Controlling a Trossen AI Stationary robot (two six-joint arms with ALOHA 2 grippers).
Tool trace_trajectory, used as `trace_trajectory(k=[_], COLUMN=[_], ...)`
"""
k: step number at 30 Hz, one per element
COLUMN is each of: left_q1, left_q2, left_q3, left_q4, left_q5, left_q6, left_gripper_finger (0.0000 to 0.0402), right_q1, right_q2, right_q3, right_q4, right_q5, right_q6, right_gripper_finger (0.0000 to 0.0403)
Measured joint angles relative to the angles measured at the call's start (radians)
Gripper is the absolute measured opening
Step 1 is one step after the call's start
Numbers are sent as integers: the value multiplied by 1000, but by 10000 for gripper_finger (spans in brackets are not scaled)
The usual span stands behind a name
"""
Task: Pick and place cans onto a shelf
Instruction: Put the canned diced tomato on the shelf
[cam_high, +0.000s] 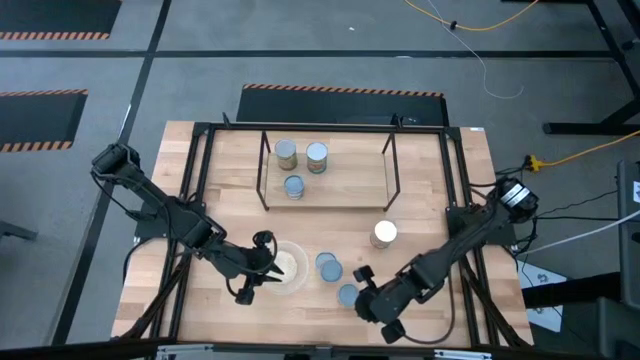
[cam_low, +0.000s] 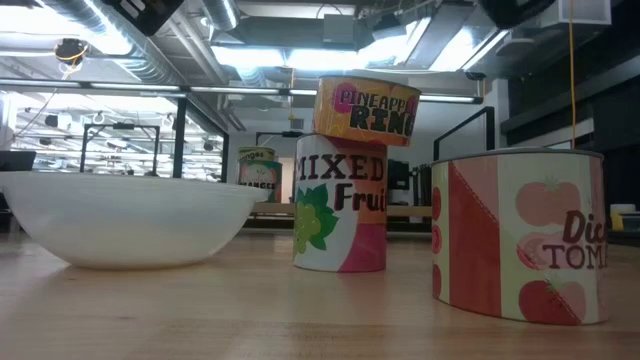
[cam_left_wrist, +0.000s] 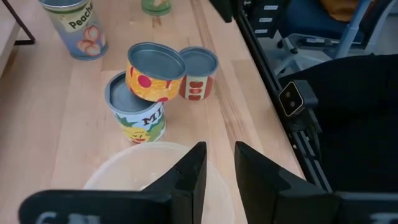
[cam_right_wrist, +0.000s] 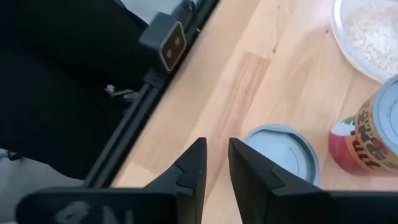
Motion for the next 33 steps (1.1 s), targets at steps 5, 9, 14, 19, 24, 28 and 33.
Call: trace_trajectory(k=[5, 9, 14, 19, 24, 28, 33], left_q1=[0, 0, 0, 0, 0, 0, 0], left_q2=[0, 0, 0, 0, 0, 0, 0], left_q3=[0, 0, -1, -1, -1, -1, -1], left_q4=[-1, -1, -4, -7, -8, -8, -8], left_q5=[0, 0, 0, 0, 0, 0, 0], left_q6=[0, 0, 1, 1, 1, 1, 1], left_gripper_finger=[76, 76, 76, 76, 77, 77, 77], right_q1=[-23, -33, -33, -33, -36, -36, -36], right_q2=[28, 49, 63, 65, 65, 65, 65], right_q3=[0, 0, 0, 0, -1, -21, -52], right_q4=[0, -10, -46, -50, -60, -58, -31], right_q5=[-1, -1, -11, -19, -19, -19, -19], right_q6=[0, 0, 4, 3, 2, 2, 0], right_gripper_finger=[71, 71, 71, 71, 71, 71, 71])
